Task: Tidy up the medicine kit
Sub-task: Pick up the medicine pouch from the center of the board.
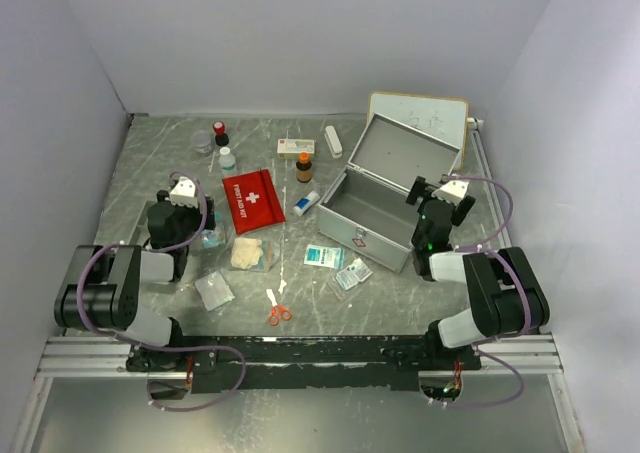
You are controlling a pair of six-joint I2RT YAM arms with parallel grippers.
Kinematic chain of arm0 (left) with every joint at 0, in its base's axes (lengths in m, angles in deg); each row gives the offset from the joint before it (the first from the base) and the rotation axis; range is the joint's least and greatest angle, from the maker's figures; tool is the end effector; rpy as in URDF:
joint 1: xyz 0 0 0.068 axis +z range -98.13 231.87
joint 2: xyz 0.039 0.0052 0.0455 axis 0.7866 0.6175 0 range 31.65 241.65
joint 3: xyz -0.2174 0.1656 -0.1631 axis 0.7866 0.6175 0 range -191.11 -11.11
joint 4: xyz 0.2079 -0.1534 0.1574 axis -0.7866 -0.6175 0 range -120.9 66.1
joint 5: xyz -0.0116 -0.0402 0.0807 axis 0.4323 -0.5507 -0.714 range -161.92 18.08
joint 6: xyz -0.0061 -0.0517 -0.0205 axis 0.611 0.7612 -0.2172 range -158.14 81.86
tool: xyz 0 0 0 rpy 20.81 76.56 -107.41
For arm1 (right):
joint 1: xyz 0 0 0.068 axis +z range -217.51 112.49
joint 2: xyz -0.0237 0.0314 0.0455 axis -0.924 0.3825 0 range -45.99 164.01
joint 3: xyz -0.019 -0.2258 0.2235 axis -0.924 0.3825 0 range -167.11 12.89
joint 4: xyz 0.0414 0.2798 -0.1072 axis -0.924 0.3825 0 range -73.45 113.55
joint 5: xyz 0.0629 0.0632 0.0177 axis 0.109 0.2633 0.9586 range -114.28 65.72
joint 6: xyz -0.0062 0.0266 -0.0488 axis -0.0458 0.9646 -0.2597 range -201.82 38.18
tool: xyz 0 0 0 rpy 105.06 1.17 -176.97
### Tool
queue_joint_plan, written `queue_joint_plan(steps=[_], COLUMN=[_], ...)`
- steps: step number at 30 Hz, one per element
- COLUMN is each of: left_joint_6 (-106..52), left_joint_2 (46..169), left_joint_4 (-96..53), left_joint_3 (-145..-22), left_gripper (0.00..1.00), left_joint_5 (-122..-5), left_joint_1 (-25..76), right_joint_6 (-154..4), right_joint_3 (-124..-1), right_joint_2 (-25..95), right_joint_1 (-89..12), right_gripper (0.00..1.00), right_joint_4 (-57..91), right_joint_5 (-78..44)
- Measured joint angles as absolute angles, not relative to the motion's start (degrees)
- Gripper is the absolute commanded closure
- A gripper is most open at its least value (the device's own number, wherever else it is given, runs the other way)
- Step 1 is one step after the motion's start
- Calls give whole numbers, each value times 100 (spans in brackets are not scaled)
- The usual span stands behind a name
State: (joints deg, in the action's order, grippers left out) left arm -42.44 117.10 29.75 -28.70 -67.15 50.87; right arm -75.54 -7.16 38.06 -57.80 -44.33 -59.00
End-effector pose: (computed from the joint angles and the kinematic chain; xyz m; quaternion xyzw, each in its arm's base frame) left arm 0.2685 -0.0079 0.1511 0.0620 0.7864 -0.0152 0.6144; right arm 0.2735 0.0244 0.1839 0.1843 0.6989 -0.1233 0.6800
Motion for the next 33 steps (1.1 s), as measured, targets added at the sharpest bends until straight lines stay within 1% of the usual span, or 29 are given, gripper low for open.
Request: queue_joint_plan(steps=[5,8,16,22,24,26,30,33], left_joint_6=[-4270,-4292,-4261,-4265,-4255,-4213,-4198,-4224], left_joint_2=[11529,11286,10281,9625,9533,9540,9715,10038], left_joint_4=[2979,2947,2498,1375,776,46,-968,-1705], left_joint_3=[-2787,-2717,-2679,-3005,-3401,-3954,-4771,-5357], left_gripper=[7,6,6,6,6,6,6,7], left_joint_5=[-6717,-6717,-6584,-6256,-6164,-6123,-6118,-6123], left_joint_1=[5087,5087,5087,5087,5087,5085,5085,5085], right_joint_6=[-7683,-7805,-8087,-8061,-7899,-7690,-7429,-7366], right_joint_3=[-694,-550,-183,-292,-633,-1324,-3088,-4023], right_joint_2=[3734,3423,1808,208,22,182,1076,1633], right_joint_1=[-5697,-5660,-5649,-5649,-5649,-5646,-5642,-5622], right_gripper=[0,0,0,0,0,0,0,0], right_joint_4=[-4385,-4230,-2742,-1177,-554,255,1719,2388], right_joint_5=[-6022,-5950,-5598,-4930,-4833,-4761,-4595,-4383])
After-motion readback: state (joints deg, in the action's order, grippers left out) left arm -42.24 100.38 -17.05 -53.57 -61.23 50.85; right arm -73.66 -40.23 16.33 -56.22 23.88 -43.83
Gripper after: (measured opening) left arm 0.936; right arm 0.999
